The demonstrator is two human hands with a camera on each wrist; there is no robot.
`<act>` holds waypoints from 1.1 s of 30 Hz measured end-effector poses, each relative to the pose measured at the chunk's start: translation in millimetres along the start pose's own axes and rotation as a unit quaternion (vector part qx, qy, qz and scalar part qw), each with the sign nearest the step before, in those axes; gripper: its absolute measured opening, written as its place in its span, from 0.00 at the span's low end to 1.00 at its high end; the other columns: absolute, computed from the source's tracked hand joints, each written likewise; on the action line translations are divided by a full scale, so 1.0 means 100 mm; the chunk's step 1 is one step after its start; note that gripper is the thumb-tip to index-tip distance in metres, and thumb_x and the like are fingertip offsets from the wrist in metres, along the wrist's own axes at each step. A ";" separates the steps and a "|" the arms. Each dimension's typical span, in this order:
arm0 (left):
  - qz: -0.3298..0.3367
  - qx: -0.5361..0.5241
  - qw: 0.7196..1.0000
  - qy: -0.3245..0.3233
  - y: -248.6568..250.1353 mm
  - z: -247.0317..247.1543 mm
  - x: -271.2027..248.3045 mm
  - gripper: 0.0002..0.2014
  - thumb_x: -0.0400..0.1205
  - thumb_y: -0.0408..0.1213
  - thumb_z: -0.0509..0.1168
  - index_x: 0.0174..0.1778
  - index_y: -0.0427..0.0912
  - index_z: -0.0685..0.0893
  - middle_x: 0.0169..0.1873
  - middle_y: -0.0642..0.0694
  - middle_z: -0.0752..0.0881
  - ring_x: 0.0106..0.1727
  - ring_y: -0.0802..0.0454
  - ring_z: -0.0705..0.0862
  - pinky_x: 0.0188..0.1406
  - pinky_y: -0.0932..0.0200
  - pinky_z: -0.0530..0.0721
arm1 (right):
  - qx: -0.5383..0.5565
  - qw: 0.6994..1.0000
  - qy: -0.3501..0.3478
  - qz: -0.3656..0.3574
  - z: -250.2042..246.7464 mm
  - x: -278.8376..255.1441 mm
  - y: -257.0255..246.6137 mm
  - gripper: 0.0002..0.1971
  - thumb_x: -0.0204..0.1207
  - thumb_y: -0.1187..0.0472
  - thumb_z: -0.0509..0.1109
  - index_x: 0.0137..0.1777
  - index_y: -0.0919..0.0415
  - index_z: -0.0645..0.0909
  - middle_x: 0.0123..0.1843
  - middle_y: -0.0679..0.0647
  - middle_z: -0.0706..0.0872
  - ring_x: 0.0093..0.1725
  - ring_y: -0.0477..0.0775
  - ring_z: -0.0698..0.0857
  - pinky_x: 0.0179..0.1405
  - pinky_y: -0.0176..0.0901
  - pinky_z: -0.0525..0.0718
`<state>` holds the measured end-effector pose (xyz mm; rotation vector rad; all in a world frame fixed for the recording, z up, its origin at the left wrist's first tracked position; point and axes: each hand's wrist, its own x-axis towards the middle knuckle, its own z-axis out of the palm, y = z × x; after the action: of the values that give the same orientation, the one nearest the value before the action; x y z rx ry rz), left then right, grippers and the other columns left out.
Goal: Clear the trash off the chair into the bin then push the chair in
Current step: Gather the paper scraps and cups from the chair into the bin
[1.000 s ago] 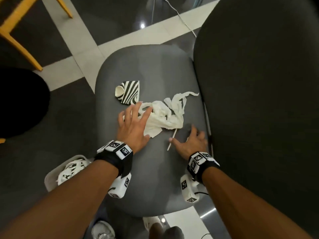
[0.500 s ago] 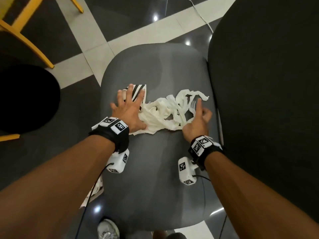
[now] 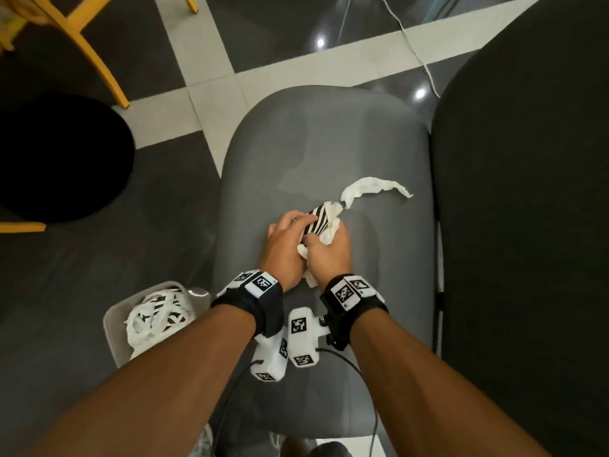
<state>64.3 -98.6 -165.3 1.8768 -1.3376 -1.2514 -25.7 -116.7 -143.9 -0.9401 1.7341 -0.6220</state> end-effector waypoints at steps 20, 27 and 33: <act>-0.047 -0.061 0.997 0.015 0.45 -0.06 0.16 0.32 0.81 0.27 0.70 0.82 0.45 0.70 0.77 0.45 0.75 0.75 0.50 0.79 0.69 0.63 0.78 | -0.290 0.954 -0.016 -0.074 -0.74 0.80 -0.45 0.24 0.73 0.59 0.69 0.70 0.59 0.78 0.80 0.62 0.68 0.83 0.61 0.65 0.79 0.42 0.66; -0.141 -0.143 0.975 0.094 0.12 -0.10 0.10 0.18 0.84 0.30 0.67 0.70 0.37 0.79 0.60 0.43 0.86 0.57 0.49 0.86 0.65 0.55 0.84 | -0.161 0.986 0.018 -0.034 -0.50 0.56 -0.21 0.04 0.73 0.60 0.69 0.43 0.59 0.84 0.43 0.55 0.89 0.46 0.59 0.88 0.48 0.49 0.86; -0.191 -0.216 0.938 0.192 -0.26 -0.62 -0.37 0.13 0.88 0.39 0.59 0.65 0.45 0.84 0.54 0.51 0.88 0.53 0.54 0.85 0.48 0.67 0.81 | -0.077 0.988 -0.131 -0.024 0.55 -0.28 0.03 0.06 0.69 0.61 0.68 0.37 0.55 0.86 0.35 0.50 0.91 0.37 0.53 0.90 0.46 0.55 0.90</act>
<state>127.8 -61.1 -144.2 1.9671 -0.4599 -1.1527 29.6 -90.3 -149.8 -1.1220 1.5422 -0.3782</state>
